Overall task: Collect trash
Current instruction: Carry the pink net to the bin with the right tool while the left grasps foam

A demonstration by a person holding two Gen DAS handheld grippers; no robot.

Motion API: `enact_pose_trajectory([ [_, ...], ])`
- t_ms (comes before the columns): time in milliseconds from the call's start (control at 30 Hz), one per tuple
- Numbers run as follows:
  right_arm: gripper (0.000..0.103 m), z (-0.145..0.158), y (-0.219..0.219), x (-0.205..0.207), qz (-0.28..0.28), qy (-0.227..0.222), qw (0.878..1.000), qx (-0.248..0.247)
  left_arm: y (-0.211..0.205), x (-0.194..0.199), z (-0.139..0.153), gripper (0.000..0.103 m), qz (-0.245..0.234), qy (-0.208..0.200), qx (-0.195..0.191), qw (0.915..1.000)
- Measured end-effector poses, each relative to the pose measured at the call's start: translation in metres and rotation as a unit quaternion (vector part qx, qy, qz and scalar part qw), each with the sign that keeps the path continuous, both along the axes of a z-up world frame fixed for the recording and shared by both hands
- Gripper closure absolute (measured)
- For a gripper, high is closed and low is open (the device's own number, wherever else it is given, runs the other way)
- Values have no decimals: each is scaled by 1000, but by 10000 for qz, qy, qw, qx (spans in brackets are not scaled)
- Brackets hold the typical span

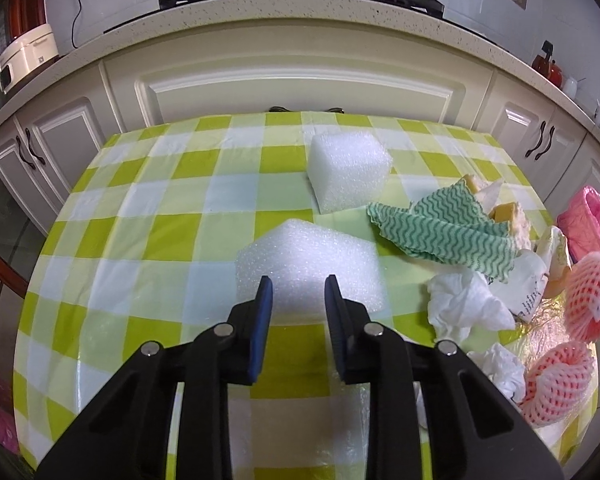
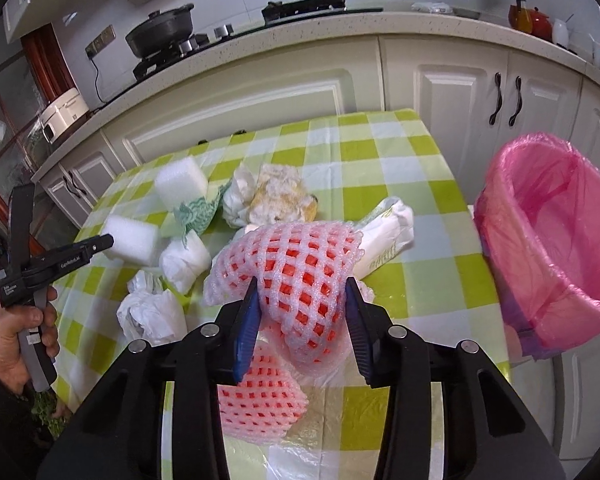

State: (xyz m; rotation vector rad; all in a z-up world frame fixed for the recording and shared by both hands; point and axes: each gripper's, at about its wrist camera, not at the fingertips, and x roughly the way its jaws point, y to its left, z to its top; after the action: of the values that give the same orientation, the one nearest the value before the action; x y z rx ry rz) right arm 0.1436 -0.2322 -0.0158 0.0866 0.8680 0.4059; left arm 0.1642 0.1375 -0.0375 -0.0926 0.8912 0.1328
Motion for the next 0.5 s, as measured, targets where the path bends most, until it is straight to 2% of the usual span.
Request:
enact_pose_trajectory([
  [300,63,44,-48,-1,-417,-450,9980,127,-8,-12,41,80,45,-440,17,9990],
  [500,63,64,-94,7,-862,-704,9938,-7,-44,-13,73,80,-265,-805,-39,9964],
])
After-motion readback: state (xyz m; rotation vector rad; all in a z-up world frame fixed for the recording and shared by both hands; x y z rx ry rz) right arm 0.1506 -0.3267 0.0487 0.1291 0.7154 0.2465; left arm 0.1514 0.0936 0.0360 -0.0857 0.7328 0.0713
